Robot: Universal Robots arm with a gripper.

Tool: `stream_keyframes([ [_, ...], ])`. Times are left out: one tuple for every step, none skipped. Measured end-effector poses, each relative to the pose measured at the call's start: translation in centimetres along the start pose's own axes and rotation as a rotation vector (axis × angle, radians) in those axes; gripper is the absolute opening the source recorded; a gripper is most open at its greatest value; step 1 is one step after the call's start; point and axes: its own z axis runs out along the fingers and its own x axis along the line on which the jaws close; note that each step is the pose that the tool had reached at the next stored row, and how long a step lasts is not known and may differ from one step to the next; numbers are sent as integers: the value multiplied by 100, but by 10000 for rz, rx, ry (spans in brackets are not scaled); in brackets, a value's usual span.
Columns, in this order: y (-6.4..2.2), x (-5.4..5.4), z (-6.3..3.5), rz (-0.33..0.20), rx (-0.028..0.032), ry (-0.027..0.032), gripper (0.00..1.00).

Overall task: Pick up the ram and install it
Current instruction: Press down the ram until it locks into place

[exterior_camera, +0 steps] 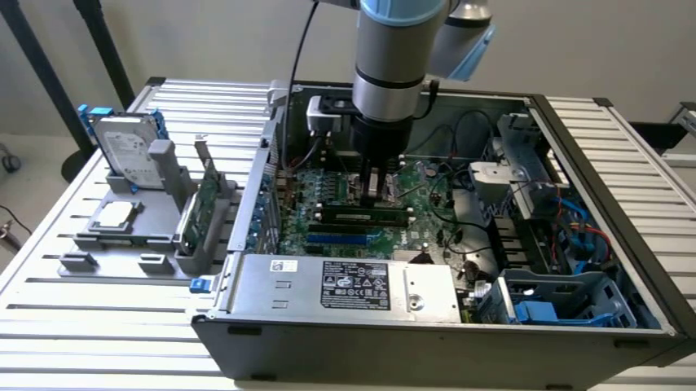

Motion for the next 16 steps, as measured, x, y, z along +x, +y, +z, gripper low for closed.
stream_keyframes([
  [1,0,7,-42,0,1,11],
  [2,0,12,-82,-1,2,11],
  [2,1,17,-117,-1,2,11],
  [3,1,19,-141,-3,4,11],
  [3,1,22,-160,-3,4,11],
  [3,1,27,-177,0,3,11],
  [3,1,34,-192,5,1,11],
  [2,1,42,-206,10,-1,11],
  [2,1,52,-220,18,-3,11],
  [2,2,60,-231,25,-5,11],
  [2,2,69,-243,30,-7,11],
  [2,2,77,-255,35,-11,11],
  [2,2,85,-268,39,-14,11],
  [2,3,93,-278,41,-14,11],
  [2,3,100,-289,42,-13,11],
  [2,4,107,-299,44,-12,11],
])
